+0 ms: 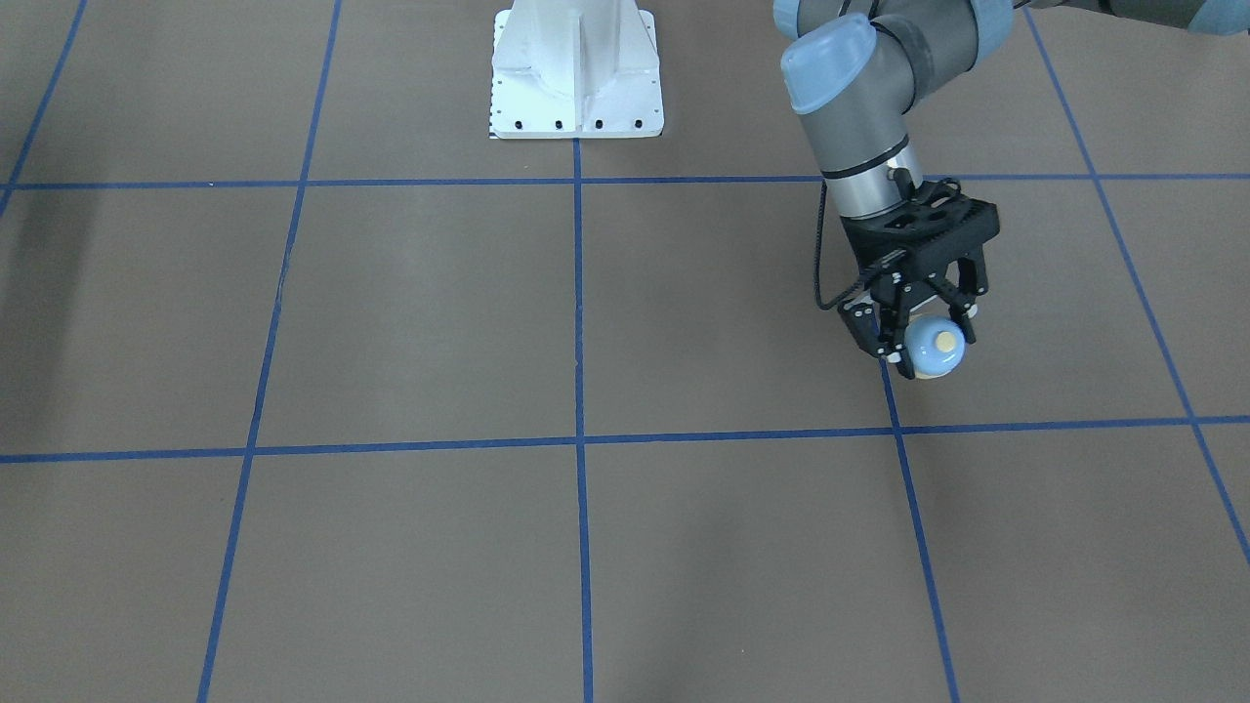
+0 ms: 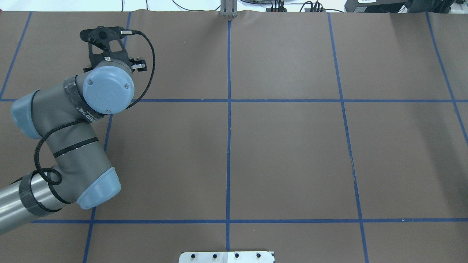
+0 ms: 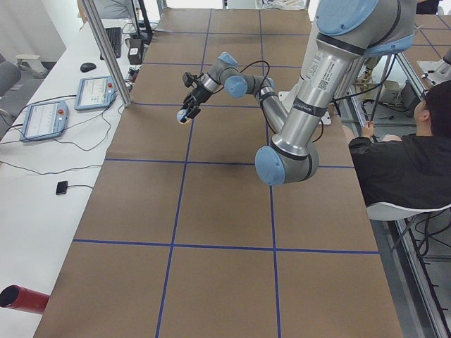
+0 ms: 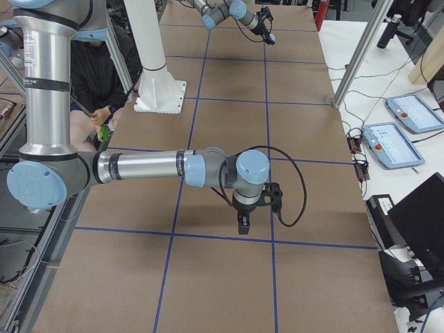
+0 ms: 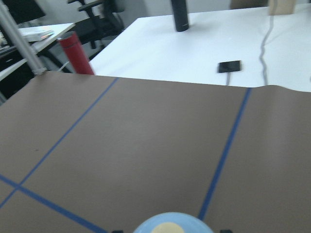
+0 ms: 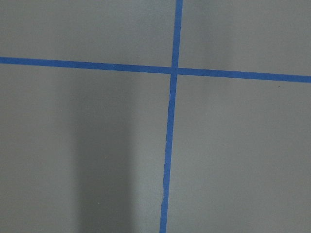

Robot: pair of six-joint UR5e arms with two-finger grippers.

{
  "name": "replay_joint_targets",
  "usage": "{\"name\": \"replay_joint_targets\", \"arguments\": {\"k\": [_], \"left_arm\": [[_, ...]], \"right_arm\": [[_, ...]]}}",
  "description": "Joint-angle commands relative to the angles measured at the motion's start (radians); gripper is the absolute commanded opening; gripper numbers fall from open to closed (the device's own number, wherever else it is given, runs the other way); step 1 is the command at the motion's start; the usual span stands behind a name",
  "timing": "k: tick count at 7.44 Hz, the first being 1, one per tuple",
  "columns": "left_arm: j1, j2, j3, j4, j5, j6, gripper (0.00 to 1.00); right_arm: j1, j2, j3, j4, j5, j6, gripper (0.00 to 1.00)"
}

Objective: Place and press bell with both arms
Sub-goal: 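Carry the bell with the left gripper toward the table centre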

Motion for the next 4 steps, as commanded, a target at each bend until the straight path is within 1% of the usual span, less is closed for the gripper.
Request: {"name": "replay_joint_targets", "arguments": {"k": [1, 2, 3, 4], "left_arm": [[0.043, -0.037, 0.054, -0.215, 0.018, 0.146, 0.0], [0.075, -0.037, 0.084, -0.304, 0.029, 0.212, 0.0], [0.119, -0.064, 0.163, -0.434, 0.097, 0.261, 0.0], [0.153, -0.13, 0.305, -0.563, 0.176, 0.263, 0.0]], "right_arm": [[0.001, 0.001, 0.007, 0.0, 0.002, -0.001, 1.0], [0.001, 0.001, 0.008, 0.0, 0.002, -0.001, 1.0], [-0.001, 0.001, 0.007, 0.0, 0.002, -0.001, 1.0], [-0.001, 0.001, 0.007, 0.0, 0.003, -0.002, 1.0]]}}
